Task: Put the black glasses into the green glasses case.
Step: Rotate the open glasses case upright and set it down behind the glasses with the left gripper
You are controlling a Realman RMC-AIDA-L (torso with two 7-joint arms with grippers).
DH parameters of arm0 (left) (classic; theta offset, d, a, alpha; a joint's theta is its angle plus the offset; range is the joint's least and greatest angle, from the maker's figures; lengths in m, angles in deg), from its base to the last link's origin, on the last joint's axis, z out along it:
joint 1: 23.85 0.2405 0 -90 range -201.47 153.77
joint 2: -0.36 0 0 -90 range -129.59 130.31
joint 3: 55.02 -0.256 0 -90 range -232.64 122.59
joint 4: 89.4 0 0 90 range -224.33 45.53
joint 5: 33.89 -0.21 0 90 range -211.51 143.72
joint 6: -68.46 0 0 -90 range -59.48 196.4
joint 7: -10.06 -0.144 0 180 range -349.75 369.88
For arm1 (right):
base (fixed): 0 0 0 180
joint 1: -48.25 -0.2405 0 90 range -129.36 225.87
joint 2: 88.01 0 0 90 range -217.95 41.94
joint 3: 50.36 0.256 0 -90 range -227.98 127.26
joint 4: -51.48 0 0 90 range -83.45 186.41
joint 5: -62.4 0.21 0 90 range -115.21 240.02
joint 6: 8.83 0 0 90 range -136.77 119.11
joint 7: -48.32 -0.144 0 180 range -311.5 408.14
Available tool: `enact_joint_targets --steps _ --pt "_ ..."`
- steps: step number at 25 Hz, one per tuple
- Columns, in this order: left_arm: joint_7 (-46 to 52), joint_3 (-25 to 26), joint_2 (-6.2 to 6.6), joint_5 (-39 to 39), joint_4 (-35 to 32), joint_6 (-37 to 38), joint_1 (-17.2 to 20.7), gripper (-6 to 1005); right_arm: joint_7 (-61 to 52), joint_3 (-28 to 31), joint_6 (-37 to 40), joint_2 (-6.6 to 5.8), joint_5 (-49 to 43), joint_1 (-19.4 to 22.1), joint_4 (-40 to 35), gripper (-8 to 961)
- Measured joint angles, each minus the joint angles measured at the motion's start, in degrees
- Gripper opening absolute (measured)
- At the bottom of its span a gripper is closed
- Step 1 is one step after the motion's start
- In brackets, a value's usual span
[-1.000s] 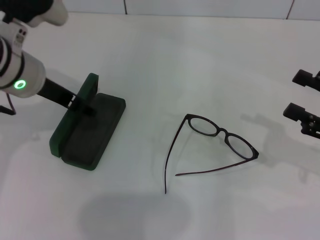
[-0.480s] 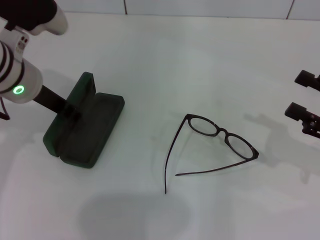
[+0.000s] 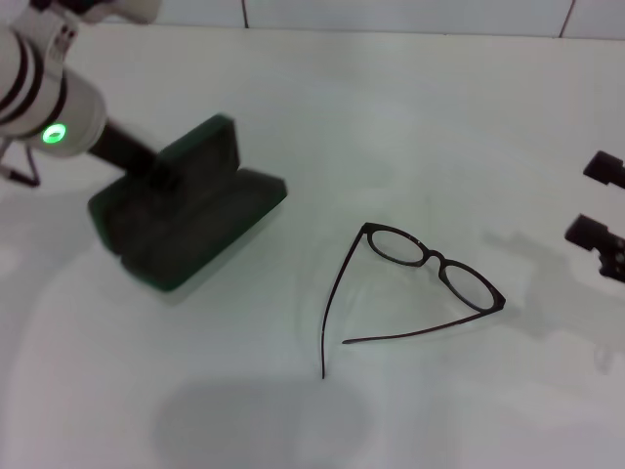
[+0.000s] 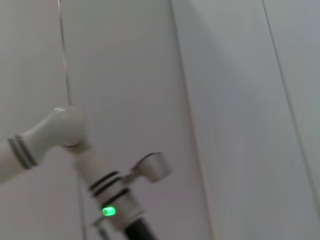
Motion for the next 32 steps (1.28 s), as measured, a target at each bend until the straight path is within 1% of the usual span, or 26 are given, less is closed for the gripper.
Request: enact_joint_targets --steps 2,4,5,7,9,12,15,17,20,23,26,32 --pt "-2.93 -0.14 0.04 0.69 -0.44 -0.51 -1.43 194 0.01 -0.47 2.18 -0.18 -1.03 0.32 -0.27 764" --pt "-10.01 -0.68 -0.03 2.65 -0.71 -2.27 -3.04 175 -0.16 -0.81 4.52 -0.22 -3.05 0.28 -0.31 764" --pt "-11.97 -0.93 -0.08 3.49 -0.7 -2.98 -3.31 172 -0.33 -0.85 5.53 -0.17 -4.24 0.16 -0.31 764" --pt "-19.85 -2.47 -0.13 7.65 -0.31 -6.81 -4.24 167 -0.64 -0.87 7.62 0.07 -6.55 0.0 -0.33 764" --pt "-25.35 -4.32 -0.1 10.58 0.75 -10.8 -4.7 161 -0.72 -0.99 9.37 0.52 -7.78 0.17 -0.33 763" --pt "-34.21 -8.67 -0.18 13.31 4.27 -18.12 -5.51 153 -0.7 -1.21 10.67 1.03 -7.96 1.29 -0.33 763" --pt "-39.99 -14.61 -0.26 13.9 10.63 -27.22 -7.21 145 -0.36 -1.24 10.97 1.34 -7.97 2.63 -0.28 763" --pt "-42.26 -18.2 -0.27 14.02 15.31 -32.52 -8.56 139 -0.26 -1.24 10.96 1.58 -7.98 3.25 -0.07 763" --pt "-43.92 -23.29 -0.35 14.73 20.7 -38.91 -9.59 129 -0.19 -1.15 10.76 1.88 -8.0 3.68 0.21 763" --pt "-44.47 -26.46 -0.39 16.13 24.31 -42.37 -10.68 122 -0.18 -0.92 10.54 2.02 -7.95 3.89 0.29 763" --pt "-44.66 -27.85 -0.52 17.78 26.45 -44.26 -11.66 121 -0.17 -0.82 10.46 2.01 -7.69 4.05 0.29 762" --pt "-46.88 -28.42 -0.49 21.56 27.27 -46.6 -11.23 120 -0.15 -0.79 9.55 1.75 -7.54 3.75 0.29 762"
